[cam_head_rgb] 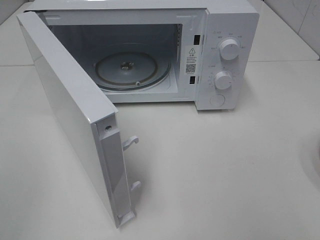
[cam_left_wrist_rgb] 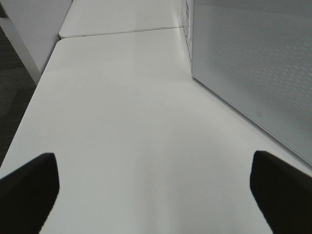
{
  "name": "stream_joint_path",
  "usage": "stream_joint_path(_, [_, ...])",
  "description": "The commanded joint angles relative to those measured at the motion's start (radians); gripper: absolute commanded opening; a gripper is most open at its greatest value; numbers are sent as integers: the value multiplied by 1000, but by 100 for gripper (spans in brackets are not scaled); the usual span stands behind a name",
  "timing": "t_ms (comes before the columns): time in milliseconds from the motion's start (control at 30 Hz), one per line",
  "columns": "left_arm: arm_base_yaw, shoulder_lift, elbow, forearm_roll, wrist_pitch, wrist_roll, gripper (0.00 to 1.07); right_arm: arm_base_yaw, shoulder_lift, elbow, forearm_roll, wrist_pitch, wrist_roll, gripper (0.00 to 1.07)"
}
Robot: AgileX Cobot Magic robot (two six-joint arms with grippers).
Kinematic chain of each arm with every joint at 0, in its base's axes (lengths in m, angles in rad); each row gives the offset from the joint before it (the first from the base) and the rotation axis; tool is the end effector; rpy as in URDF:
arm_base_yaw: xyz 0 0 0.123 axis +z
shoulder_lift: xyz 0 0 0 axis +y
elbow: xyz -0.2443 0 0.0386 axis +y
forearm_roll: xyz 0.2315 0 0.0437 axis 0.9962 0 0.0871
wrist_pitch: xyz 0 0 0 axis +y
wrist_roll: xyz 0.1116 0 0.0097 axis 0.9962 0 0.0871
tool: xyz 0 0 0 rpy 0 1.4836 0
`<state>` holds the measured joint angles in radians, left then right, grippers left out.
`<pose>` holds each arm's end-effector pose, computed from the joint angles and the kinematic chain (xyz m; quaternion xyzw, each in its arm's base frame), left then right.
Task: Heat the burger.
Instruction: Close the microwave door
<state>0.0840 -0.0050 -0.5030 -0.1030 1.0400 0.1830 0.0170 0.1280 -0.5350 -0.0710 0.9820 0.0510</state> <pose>0.0380 -0.0068 0.2633 0.0434 0.8434 0.0200 0.5351 0.0568 -0.0056 0.2719 0.0129 0.8563 -0.0179 0.5160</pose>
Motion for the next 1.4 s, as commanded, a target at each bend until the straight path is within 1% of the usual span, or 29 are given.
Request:
stream_joint_path(33, [1,-19,3,1,-4,-6,101,-3,-72,23,8,3,-63,76])
stream_joint_path(200, [1,-19,3,1,-4,-6,101,-2,-119,46,10,-20,-60,77])
stream_joint_path(267, [1,-19,3,1,-4,-6,101,-2,-161,46,9,-20,-57,79])
stream_joint_path(367, [1,-19,3,1,-4,-6,101,-2,-159,46,7,-20,-51,80])
stream_joint_path(433, [1,-19,3,1,-4,-6,101,-2,-159,46,7,-20,-51,87])
stream_joint_path(467, [1,-19,3,1,-4,-6,101,-2,-159,46,7,-20,-51,87])
stream_joint_path(533, [1,-19,3,1,-4,-6,101,-2,-159,46,7,-20,-51,101])
stream_joint_path(800, [1,-19,3,1,-4,-6,101,-2,-159,46,7,-20,-57,100])
stream_joint_path(933, [1,-19,3,1,-4,-6,101,-2,-159,46,9,-20,-60,96])
stream_joint_path(967, [1,-19,3,1,-4,-6,101,-2,-159,46,9,-20,-60,93])
stream_joint_path(1000, [1,-19,3,1,-4,-6,101,-2,-159,46,9,-20,-60,93])
stream_joint_path(1067, [1,-19,3,1,-4,-6,101,-2,-159,46,9,-20,-60,85])
stream_joint_path(1100, [1,-19,3,1,-4,-6,101,-2,-159,46,9,-20,-60,85])
stream_joint_path(1133, [1,-19,3,1,-4,-6,101,-2,-159,46,9,-20,-60,78])
stream_joint_path(1167, [1,-19,3,1,-4,-6,101,-2,-159,46,9,-20,-60,78])
stream_joint_path(1200, [1,-19,3,1,-4,-6,101,-2,-159,46,9,-20,-60,74])
stream_joint_path(1233, [1,-19,3,1,-4,-6,101,-2,-159,46,9,-20,-60,67])
stream_joint_path(1267, [1,-19,3,1,-4,-6,101,-2,-159,46,9,-20,-60,67])
stream_joint_path(1300, [1,-19,3,1,-4,-6,101,-2,-159,46,9,-20,-60,64])
stream_joint_path(1333, [1,-19,3,1,-4,-6,101,-2,-159,46,9,-20,-60,59])
stream_joint_path(1367, [1,-19,3,1,-4,-6,101,-2,-159,46,9,-20,-60,59])
stream_joint_path(1400, [1,-19,3,1,-4,-6,101,-2,-159,46,9,-20,-60,55])
